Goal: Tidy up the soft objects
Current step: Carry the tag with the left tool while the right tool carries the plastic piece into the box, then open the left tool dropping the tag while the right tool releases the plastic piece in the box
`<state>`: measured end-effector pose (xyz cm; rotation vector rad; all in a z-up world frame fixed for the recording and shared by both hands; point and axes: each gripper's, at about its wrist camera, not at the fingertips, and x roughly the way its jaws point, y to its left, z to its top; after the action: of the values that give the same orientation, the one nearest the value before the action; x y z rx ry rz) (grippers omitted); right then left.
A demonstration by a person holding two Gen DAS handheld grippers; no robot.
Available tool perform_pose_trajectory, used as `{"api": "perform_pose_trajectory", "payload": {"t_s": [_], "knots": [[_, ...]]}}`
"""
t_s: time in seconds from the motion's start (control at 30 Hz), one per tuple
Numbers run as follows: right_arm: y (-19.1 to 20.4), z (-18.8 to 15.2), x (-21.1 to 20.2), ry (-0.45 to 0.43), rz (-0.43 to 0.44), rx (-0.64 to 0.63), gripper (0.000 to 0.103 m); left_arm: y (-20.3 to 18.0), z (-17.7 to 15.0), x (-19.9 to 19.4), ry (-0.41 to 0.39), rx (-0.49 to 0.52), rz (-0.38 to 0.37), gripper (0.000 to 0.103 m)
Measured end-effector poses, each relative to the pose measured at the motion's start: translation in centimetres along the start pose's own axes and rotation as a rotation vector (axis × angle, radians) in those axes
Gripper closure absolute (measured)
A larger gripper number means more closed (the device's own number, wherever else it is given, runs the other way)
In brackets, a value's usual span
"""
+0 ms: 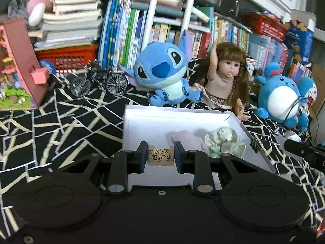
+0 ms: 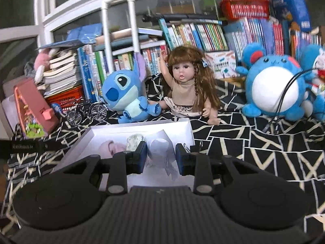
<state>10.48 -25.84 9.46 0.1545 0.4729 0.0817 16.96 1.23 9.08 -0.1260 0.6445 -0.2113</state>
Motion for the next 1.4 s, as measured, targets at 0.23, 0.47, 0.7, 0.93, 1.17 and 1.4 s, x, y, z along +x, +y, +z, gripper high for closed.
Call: {"api": "perform_pose_trajectory", "payload": {"t_s": [0.23,0.47,0.7,0.93,1.17,1.4], "knots": [[-0.4,1.6,4.9,0.088,-0.029,0.024,0.067,-0.2,1.5,4.7,0.056,-0.056,0.017,0.077],[-0.5,1.5,8.7,0.151,-0.052,0.024,0.067,-0.1,0.9,8.2,0.106,-0.077,0.047,0.077],[-0.2,1.1,10.9,0.193,-0.079,0.011,0.067,-0.8,0.8,9.7,0.120,-0.080,0.042,0.077],[-0.3,0.8,11.8,0.215,-0.093,0.021,0.067,-1.2,0.6,10.6,0.143,-0.085,0.036,0.077],[-0.6,0.5,12.2,0.243,-0.084,0.057,0.066,-1.0,0.7,11.3,0.186,-0.099,0.021,0.076],[-0.8,0.4,12.3,0.259,-0.078,0.080,0.066,-0.6,0.5,11.8,0.211,-0.111,0.012,0.077]]}}
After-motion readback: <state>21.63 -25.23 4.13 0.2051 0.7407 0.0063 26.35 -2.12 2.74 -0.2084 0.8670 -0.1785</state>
